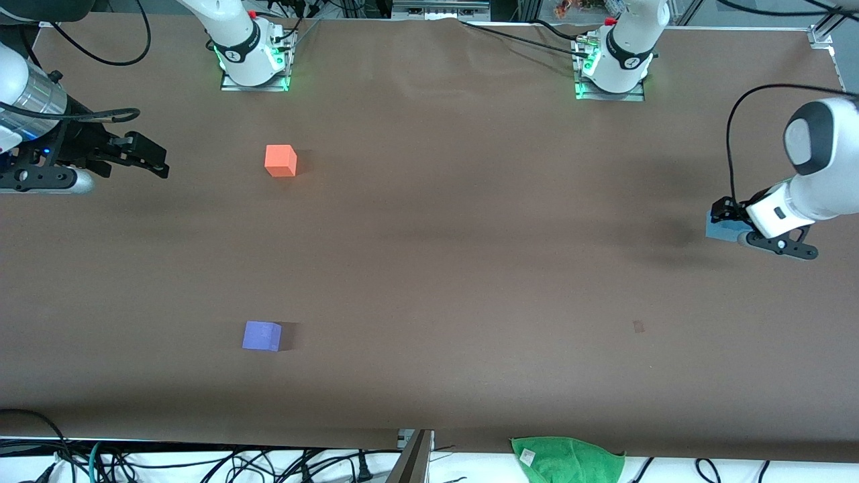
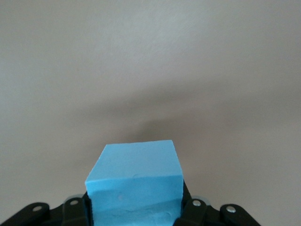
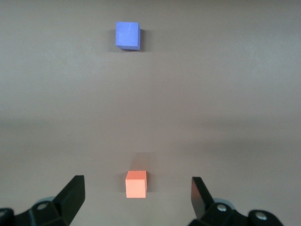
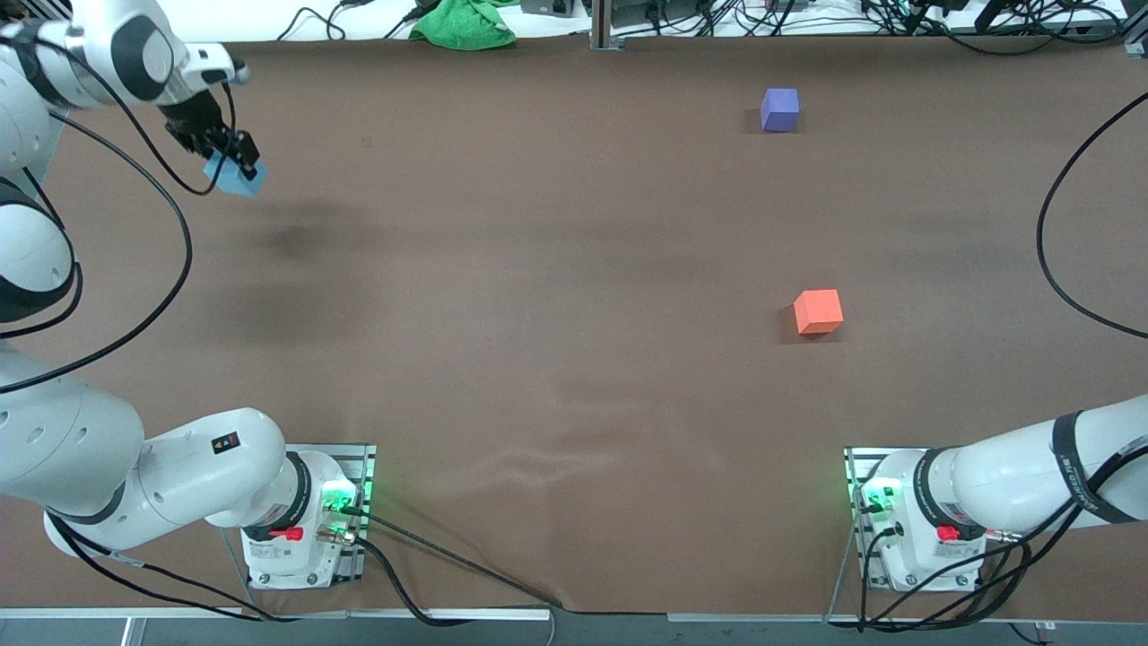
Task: Place blue block between orange and purple blocks
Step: 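Carry the blue block toward the table middle with the left gripper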
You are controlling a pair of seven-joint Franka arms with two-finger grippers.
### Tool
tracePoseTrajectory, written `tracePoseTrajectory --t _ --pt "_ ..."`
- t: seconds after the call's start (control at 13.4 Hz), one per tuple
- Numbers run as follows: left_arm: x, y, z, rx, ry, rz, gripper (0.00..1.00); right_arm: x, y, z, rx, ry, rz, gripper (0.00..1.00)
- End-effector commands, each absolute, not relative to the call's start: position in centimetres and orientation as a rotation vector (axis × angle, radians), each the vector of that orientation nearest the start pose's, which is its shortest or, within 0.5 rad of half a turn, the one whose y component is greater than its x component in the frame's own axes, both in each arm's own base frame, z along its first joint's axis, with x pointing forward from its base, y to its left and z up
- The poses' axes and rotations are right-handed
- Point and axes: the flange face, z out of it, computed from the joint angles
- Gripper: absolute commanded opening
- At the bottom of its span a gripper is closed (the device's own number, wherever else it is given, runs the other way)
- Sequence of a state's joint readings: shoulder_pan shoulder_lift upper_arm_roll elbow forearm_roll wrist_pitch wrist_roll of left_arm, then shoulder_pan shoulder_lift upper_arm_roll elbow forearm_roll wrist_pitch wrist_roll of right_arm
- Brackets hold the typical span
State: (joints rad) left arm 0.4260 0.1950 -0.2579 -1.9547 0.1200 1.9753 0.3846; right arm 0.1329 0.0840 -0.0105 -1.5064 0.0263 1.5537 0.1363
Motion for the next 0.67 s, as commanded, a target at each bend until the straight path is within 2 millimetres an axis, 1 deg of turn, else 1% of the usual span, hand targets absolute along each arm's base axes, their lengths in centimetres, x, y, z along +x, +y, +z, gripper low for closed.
tracePoseTrajectory --t 0.0,0.15,0.22,0.3,0.37,0.52,0.6 --pt "58.9 7.9 41.1 -3.075 0.482 0.291 0.0 57.4 7.3 61.1 -3.103 0.014 0.058 1.0" --pt "60.0 4.1 43.5 -3.077 0.483 0.257 0.0 57.4 7.3 61.1 -3.103 0.014 0.058 1.0" --pt "60.3 2.2 44.1 -3.08 0.473 0.247 0.0 57.4 7.3 61.1 -3.103 0.014 0.058 1.0" --pt "60.4 -0.2 44.5 -3.089 0.473 0.241 0.0 57.4 7.3 61.1 -3.105 0.014 0.057 1.0" --pt "60.4 -3.1 43.8 -3.097 0.481 0.26 0.0 57.4 7.3 61.1 -3.103 0.014 0.058 1.0" --pt "61.0 -10.3 41.7 -3.11 0.448 0.294 0.0 57.4 7.3 61.0 -3.105 0.014 0.06 1.0" --pt "61.5 -13.7 41.4 -3.124 0.408 0.288 0.0 57.4 7.3 61.1 -3.103 0.014 0.058 1.0"
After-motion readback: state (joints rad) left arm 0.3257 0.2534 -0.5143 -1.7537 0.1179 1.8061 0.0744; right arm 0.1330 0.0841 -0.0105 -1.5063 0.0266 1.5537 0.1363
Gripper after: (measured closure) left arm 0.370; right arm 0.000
